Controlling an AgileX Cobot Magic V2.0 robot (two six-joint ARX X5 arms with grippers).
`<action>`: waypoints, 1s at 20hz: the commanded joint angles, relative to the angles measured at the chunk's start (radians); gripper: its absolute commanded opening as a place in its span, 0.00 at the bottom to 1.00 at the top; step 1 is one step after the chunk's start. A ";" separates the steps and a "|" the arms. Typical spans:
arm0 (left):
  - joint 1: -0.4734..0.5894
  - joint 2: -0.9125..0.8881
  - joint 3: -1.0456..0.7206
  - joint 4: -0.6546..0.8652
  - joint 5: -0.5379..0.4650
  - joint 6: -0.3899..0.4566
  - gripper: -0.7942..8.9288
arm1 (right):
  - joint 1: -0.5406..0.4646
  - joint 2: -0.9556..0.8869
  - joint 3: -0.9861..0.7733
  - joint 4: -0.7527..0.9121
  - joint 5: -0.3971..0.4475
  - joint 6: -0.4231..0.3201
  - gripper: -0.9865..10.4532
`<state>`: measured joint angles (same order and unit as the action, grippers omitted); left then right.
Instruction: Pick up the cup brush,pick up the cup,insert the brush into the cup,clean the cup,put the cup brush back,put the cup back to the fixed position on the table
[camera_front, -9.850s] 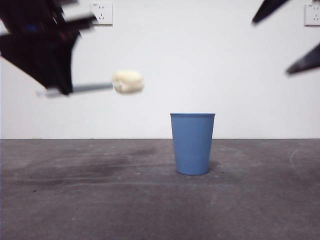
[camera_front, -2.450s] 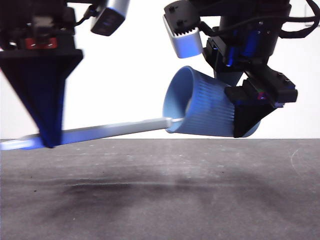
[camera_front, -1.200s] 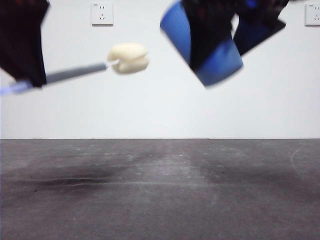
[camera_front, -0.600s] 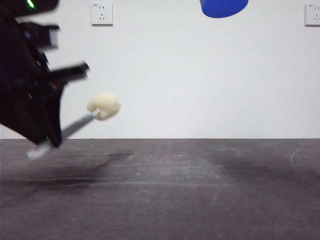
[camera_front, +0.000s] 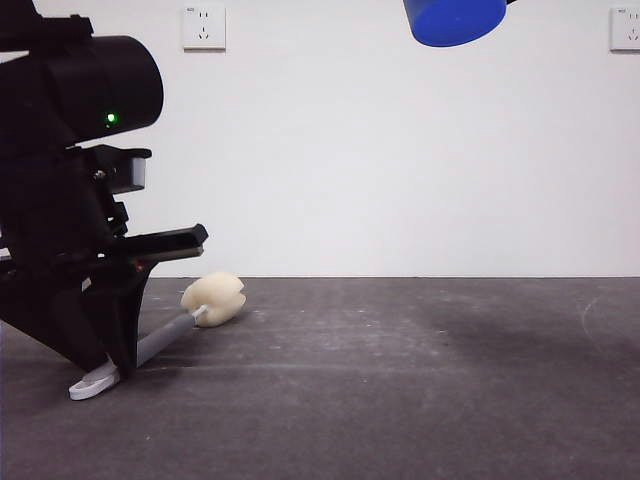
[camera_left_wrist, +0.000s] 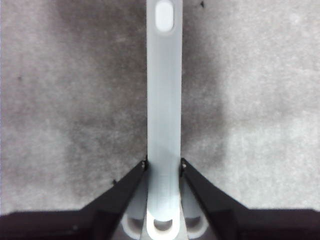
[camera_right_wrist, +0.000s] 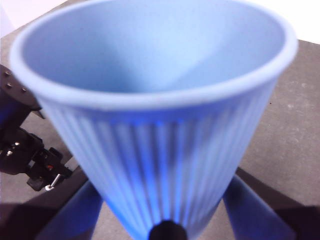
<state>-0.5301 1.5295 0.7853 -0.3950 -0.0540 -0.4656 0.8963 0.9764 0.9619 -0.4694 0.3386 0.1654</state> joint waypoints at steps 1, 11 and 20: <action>0.003 0.055 -0.012 -0.018 0.010 -0.014 0.07 | 0.001 -0.002 0.000 0.012 -0.016 0.010 0.07; 0.006 0.045 -0.012 -0.035 0.103 -0.040 0.60 | 0.001 -0.002 0.000 0.008 -0.026 -0.006 0.07; 0.006 -0.188 -0.011 -0.049 0.110 -0.005 0.60 | -0.013 0.000 -0.106 0.185 -0.026 -0.090 0.07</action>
<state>-0.5243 1.3445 0.7799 -0.4477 0.0570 -0.4866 0.8841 0.9730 0.8684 -0.2802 0.3134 0.0860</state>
